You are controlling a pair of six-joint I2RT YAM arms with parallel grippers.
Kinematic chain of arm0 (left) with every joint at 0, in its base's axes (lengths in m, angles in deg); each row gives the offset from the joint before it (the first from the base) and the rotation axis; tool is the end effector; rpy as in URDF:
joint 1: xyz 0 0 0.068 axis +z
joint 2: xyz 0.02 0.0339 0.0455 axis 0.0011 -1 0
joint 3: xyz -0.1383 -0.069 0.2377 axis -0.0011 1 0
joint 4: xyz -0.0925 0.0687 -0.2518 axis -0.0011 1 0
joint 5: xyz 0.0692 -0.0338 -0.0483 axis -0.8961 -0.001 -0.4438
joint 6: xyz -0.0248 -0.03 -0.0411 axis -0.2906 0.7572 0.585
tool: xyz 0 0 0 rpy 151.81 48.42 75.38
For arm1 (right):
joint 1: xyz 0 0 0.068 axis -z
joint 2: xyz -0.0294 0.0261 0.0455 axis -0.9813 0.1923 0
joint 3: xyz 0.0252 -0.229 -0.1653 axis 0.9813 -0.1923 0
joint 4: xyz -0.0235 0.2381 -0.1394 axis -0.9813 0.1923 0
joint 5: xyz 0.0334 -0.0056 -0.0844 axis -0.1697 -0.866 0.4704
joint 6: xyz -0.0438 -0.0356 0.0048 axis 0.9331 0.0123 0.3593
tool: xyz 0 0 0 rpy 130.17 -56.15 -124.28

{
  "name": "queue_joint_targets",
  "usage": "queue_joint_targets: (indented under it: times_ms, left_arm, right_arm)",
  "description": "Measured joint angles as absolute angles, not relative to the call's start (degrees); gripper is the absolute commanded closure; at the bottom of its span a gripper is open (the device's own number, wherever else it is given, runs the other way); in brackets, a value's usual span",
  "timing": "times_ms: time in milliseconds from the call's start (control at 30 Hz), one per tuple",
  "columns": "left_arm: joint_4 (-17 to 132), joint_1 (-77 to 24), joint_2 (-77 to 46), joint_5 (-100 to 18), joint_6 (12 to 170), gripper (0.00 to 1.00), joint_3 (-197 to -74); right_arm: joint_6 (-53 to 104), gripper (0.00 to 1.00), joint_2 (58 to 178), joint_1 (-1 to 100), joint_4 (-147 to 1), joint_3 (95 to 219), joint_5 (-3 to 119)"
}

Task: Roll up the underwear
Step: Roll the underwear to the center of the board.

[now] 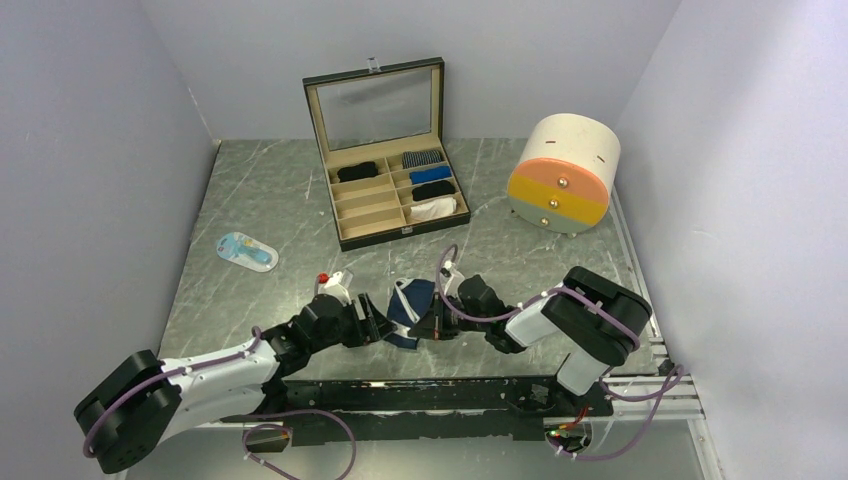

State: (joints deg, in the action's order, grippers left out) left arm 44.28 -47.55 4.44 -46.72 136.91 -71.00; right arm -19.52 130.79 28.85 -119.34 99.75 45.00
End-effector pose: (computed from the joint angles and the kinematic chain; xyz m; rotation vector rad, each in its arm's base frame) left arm 0.1202 -0.1338 0.1261 -0.1740 2.3462 -1.0545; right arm 0.1555 0.2079 0.0953 -0.2141 2.3979 1.3589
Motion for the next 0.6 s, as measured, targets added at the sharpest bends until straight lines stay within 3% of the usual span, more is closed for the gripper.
queue_joint_targets:
  times_ms: [200, 467, 600]
  left_arm:
    - [42.9, -47.4, 3.3, -47.8, 141.5, 0.37, -70.0]
    - [34.2, -47.4, -1.4, -47.9, 146.8, 0.34, -68.1]
    - [29.9, -47.4, -4.2, -47.8, 148.2, 0.41, -67.5]
  right_arm:
    - [-21.8, 1.0, 131.1, 29.8, -122.5, 97.9, 45.5]
    - [-24.2, 1.0, 133.8, 30.5, -127.4, 97.1, 44.5]
    - [-24.9, 1.0, 134.5, 30.7, -128.3, 97.1, 44.2]
